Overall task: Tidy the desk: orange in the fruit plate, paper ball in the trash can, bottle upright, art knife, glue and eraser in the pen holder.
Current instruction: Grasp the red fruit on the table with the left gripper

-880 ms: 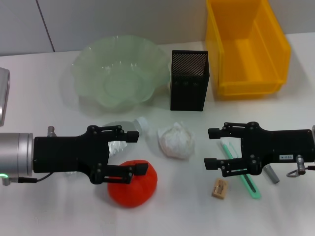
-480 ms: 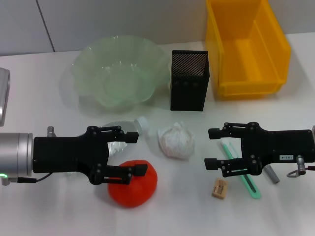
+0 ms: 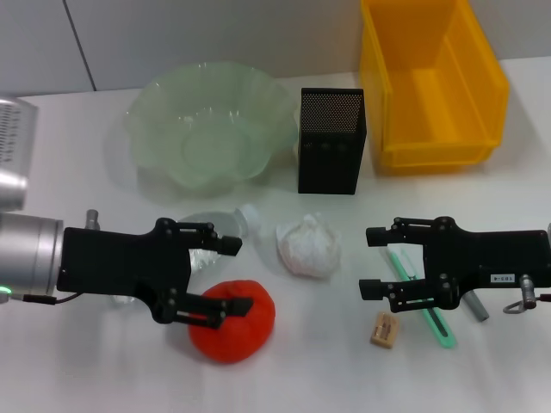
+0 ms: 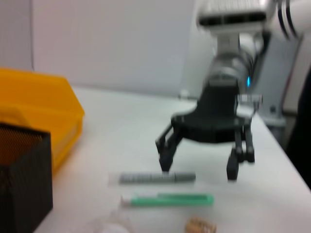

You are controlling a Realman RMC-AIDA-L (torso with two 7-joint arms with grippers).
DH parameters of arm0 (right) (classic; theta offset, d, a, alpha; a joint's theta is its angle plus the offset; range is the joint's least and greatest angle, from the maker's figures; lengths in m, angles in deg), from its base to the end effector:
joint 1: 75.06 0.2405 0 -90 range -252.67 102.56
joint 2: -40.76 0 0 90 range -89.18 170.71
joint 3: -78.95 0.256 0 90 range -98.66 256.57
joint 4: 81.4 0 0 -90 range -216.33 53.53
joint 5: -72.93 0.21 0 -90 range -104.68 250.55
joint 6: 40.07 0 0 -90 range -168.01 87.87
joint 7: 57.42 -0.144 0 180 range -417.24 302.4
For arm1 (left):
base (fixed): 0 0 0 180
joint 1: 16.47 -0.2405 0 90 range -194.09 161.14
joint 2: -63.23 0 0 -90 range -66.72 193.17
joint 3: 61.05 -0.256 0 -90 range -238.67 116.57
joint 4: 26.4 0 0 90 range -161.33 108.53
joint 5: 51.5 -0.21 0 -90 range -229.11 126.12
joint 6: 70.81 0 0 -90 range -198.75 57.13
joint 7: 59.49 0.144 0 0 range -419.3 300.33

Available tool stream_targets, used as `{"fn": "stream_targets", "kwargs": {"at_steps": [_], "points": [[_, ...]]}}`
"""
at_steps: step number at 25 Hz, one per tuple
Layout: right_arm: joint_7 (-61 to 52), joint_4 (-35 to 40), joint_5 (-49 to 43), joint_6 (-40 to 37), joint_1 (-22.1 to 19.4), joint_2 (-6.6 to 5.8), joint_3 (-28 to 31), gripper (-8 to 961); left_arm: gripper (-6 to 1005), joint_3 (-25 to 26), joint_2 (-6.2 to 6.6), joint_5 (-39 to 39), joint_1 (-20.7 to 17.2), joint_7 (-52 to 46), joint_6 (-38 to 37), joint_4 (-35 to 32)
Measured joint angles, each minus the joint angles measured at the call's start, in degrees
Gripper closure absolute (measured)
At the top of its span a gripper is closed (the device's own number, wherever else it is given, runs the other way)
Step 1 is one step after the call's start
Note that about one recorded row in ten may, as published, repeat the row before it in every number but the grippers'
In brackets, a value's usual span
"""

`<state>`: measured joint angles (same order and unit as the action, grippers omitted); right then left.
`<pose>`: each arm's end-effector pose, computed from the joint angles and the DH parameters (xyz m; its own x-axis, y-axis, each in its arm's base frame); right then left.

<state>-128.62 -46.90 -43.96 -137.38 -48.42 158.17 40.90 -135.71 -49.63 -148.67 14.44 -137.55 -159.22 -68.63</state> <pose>0.2829 0.2923 0.0021 0.8091 -0.3046 -0.5025 -0.3902 -0.9179 -0.0720 -0.2187 0.3217 -0.0203 0.9308 0.1332 0.3404 0.1316 -0.9909 0.0280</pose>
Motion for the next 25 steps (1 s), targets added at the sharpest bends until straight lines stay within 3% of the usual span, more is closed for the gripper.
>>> {"fn": "stream_targets", "kwargs": {"at_steps": [6,13,18,25], "points": [[0.0,-0.1,0.0,0.0,-0.1,0.02,0.0,121,252,0.3,-2.36,-10.9,2.1,-3.4,1.4,-4.0],[-0.1,-0.1,-0.3,0.1,0.0,0.02,0.0,120,266,1.1,-4.48,-17.3,2.8,-4.3,4.1,-4.9],[-0.1,-0.1,-0.3,0.1,0.3,0.02,0.0,120,276,1.4,-5.24,-20.0,2.7,-4.9,5.3,-6.1],[-0.1,-0.1,-0.3,0.3,0.6,0.02,0.0,120,290,1.4,-5.21,-21.9,2.9,-5.4,5.5,-6.4]]}}
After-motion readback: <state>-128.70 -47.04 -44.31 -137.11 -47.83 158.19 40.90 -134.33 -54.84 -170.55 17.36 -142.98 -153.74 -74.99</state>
